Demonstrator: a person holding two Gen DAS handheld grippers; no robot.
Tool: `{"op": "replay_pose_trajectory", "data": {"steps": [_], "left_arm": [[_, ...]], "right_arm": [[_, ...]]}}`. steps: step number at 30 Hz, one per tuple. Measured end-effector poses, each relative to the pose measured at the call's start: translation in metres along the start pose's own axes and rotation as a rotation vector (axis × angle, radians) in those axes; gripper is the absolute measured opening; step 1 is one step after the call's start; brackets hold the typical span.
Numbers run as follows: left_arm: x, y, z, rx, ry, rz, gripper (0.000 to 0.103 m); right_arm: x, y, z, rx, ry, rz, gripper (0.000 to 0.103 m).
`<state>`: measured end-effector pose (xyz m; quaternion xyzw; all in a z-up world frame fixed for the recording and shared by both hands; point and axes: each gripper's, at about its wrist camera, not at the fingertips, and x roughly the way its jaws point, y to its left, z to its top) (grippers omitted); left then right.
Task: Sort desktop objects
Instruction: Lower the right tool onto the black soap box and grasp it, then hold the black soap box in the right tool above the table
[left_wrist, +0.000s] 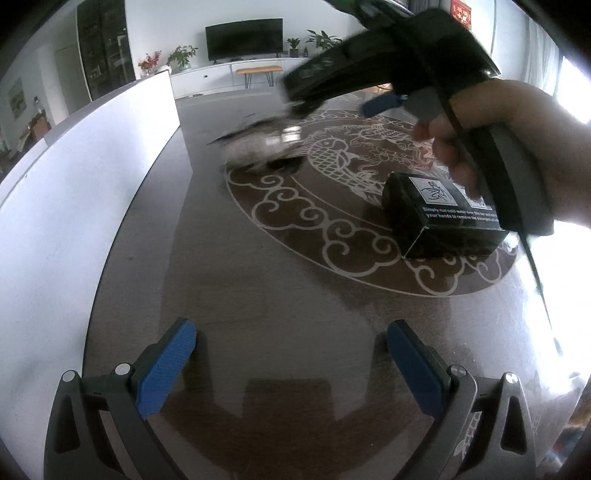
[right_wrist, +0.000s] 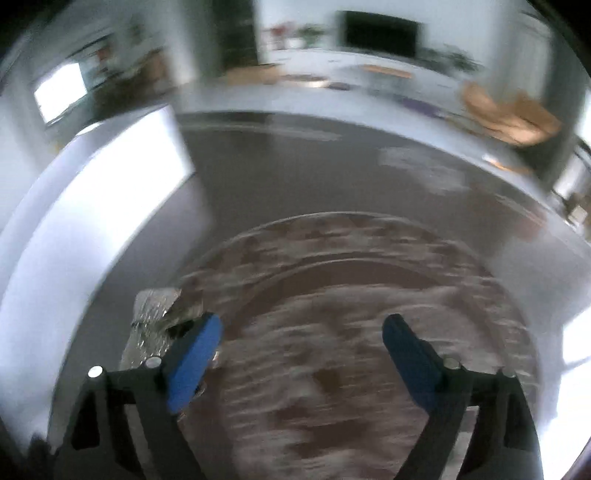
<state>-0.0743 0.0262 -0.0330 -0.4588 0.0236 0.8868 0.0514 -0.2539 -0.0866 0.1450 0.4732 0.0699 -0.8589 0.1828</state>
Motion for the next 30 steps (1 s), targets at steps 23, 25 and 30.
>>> {"op": "replay_pose_trajectory", "data": {"steps": [23,25,30], "left_arm": [[0.0,-0.001,0.001,0.0,0.0,0.0,0.103],[0.0,0.0,0.001,0.0,0.0,0.0,0.103],[0.0,0.0,0.001,0.0,0.0,0.001,0.103]], "right_arm": [[-0.071,-0.009,-0.113,-0.469,0.0,0.073,0.103],[-0.065,-0.009,-0.115,-0.466,0.035,0.085,0.103],[-0.044,-0.007,-0.126,-0.464,0.113,0.108,0.103]]}}
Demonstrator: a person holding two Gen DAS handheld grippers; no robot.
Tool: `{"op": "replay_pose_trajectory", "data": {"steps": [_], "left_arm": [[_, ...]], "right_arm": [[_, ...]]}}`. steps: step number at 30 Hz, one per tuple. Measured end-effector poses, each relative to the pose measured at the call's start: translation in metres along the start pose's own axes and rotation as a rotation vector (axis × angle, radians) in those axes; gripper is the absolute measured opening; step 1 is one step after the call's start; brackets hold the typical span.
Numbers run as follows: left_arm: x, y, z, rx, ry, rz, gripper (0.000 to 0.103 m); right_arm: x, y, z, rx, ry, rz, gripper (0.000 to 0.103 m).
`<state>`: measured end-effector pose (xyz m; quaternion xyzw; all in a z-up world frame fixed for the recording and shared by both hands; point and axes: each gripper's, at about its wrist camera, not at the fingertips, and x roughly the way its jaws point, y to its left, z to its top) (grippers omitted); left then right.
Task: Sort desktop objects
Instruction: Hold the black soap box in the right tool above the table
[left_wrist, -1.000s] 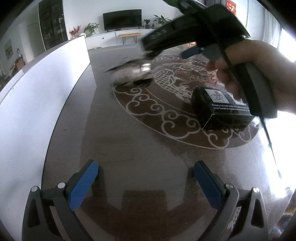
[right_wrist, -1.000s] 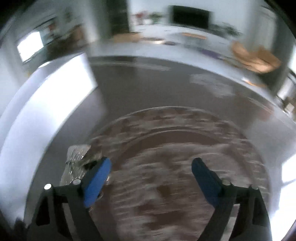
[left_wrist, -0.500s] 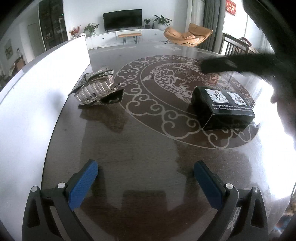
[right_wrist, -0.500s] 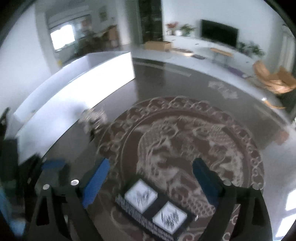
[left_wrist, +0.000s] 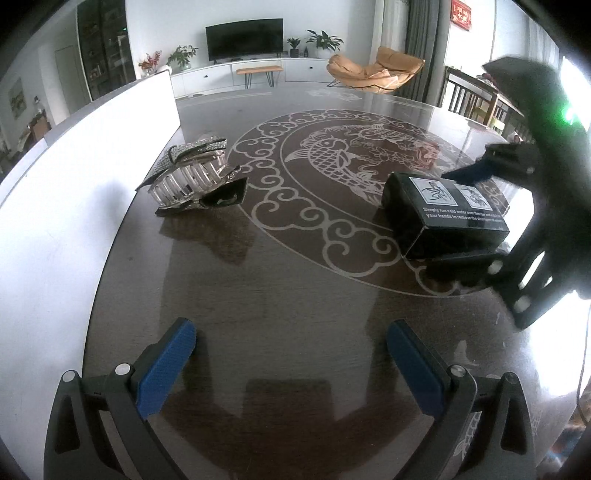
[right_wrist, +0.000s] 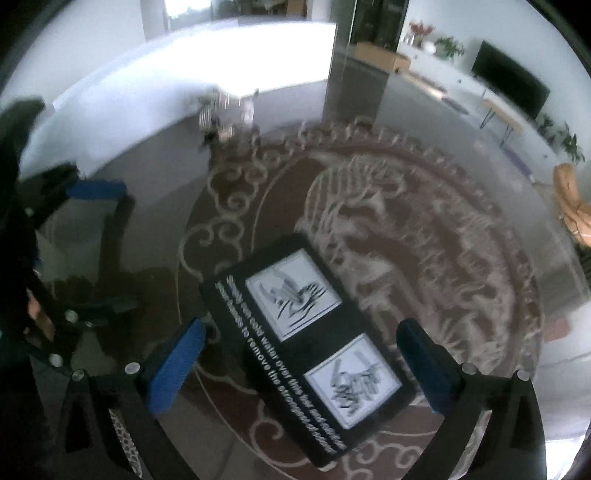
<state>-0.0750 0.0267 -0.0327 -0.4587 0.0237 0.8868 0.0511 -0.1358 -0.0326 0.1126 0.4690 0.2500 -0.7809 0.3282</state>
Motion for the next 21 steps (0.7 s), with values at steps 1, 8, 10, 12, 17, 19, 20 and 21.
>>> {"op": "replay_pose_trajectory", "data": {"steps": [1,8,10,12,17,19,20,21], "left_arm": [[0.0,0.0,0.0,0.0,0.0,0.0,0.103],[0.0,0.0,0.0,0.0,0.0,0.0,0.103],[0.0,0.0,0.0,0.0,0.0,0.0,0.103],[0.0,0.0,0.0,0.0,0.0,0.0,0.103],[0.0,-0.001,0.0,0.0,0.0,0.0,0.103],[0.0,0.0,0.0,0.0,0.0,0.0,0.103],[0.0,0.0,0.0,0.0,0.0,0.0,0.103],[0.0,-0.001,0.0,0.0,0.0,0.001,0.103]], "right_arm": [[-0.002,-0.001,-0.002,0.015,-0.028,0.001,0.103],[-0.003,-0.02,-0.022,0.268,-0.097,-0.075,0.102],[-0.006,-0.025,-0.033,0.363,-0.118,-0.128,0.102],[-0.009,-0.027,-0.039,0.406,-0.128,-0.154,0.103],[-0.012,-0.024,-0.045,0.427,-0.146,-0.176,0.103],[-0.012,-0.024,-0.045,0.426,-0.147,-0.175,0.103],[-0.012,-0.024,-0.045,0.426,-0.146,-0.175,0.103],[-0.012,-0.024,-0.045,0.426,-0.146,-0.175,0.103]]}}
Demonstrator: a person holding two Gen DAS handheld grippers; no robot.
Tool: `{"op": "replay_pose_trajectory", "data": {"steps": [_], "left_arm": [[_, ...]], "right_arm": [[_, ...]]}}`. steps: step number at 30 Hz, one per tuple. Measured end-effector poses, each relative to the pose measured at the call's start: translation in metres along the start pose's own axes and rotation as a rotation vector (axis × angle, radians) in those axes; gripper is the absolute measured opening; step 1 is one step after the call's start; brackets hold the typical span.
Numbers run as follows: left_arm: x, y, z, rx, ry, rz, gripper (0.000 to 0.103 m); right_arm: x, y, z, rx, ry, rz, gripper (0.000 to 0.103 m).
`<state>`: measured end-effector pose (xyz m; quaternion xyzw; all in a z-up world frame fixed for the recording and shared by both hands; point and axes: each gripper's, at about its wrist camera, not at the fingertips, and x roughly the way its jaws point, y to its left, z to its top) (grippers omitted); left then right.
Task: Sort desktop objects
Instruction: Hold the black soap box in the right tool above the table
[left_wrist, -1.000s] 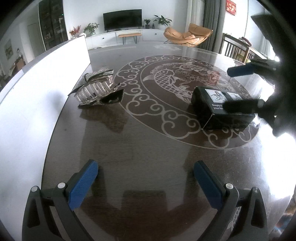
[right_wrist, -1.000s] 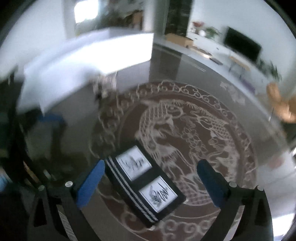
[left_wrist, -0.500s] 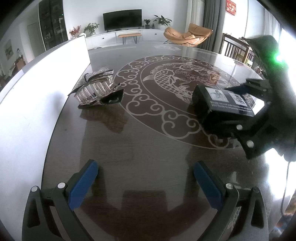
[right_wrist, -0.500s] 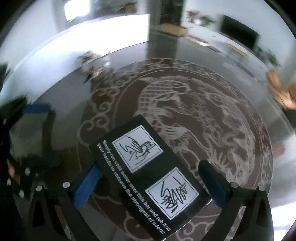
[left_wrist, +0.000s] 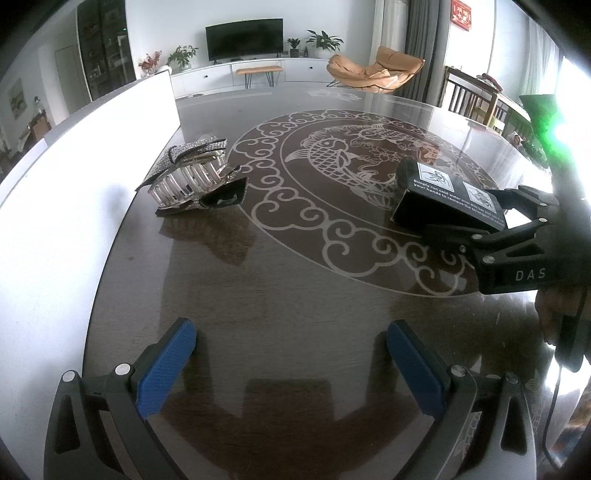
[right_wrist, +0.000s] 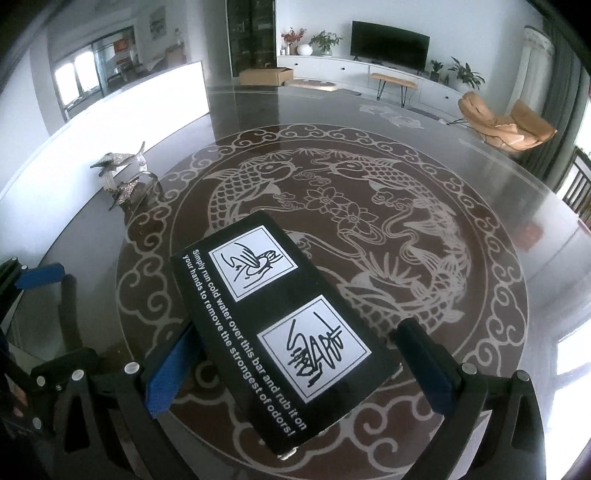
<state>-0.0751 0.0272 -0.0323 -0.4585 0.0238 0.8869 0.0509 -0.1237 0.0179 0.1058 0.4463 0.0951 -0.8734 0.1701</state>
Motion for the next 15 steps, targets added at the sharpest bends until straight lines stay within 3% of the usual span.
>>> {"op": "replay_pose_trajectory", "data": {"steps": [15], "left_arm": [[0.0001,0.0005,0.0,-0.001,0.0,-0.001,0.103]], "right_arm": [[0.0001,-0.0003,0.0006,0.0,0.0,0.0,0.103]]}}
